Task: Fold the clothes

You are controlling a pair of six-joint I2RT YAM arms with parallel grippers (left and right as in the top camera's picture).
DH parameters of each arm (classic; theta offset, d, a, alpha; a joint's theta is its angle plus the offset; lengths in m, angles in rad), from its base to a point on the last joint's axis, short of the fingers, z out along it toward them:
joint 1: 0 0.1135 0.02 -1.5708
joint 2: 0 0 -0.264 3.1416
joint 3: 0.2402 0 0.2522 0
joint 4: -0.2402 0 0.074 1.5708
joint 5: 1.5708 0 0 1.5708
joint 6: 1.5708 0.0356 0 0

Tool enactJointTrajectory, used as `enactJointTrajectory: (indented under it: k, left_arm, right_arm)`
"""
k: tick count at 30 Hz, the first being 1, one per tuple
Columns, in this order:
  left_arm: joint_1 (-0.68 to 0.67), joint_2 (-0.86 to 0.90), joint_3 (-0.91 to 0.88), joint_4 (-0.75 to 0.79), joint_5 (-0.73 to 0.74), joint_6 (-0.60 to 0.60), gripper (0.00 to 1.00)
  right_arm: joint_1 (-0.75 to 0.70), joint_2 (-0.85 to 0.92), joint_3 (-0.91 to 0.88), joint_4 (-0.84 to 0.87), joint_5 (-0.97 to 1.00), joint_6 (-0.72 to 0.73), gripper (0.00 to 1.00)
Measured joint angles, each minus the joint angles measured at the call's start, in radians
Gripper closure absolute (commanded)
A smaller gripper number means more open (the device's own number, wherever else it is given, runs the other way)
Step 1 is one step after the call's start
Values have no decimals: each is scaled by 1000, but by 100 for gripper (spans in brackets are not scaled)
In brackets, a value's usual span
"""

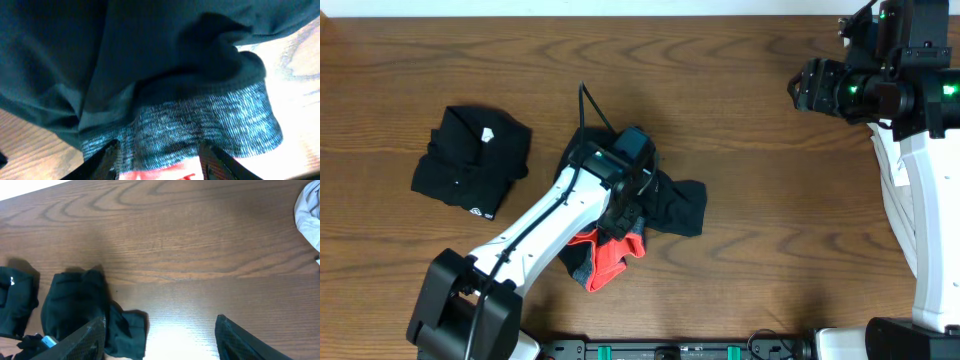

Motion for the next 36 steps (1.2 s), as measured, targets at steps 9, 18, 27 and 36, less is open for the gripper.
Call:
enactJointTrajectory:
  k: [9,18,27,36]
  left_arm:
    - [0,0,-34,-33,1,8,48]
    - [-15,-10,-16,-170,2,27,47]
    - [-26,-12,-38,16,4,63,46]
    - [-26,-12,-125,60,-5,86,47]
  right_arm:
    - [0,0,0,-9,0,0,32]
    - [0,0,0,-9,0,0,31]
    - [0,0,0,-7,0,0,31]
    - [0,0,0,-11,0,0,31]
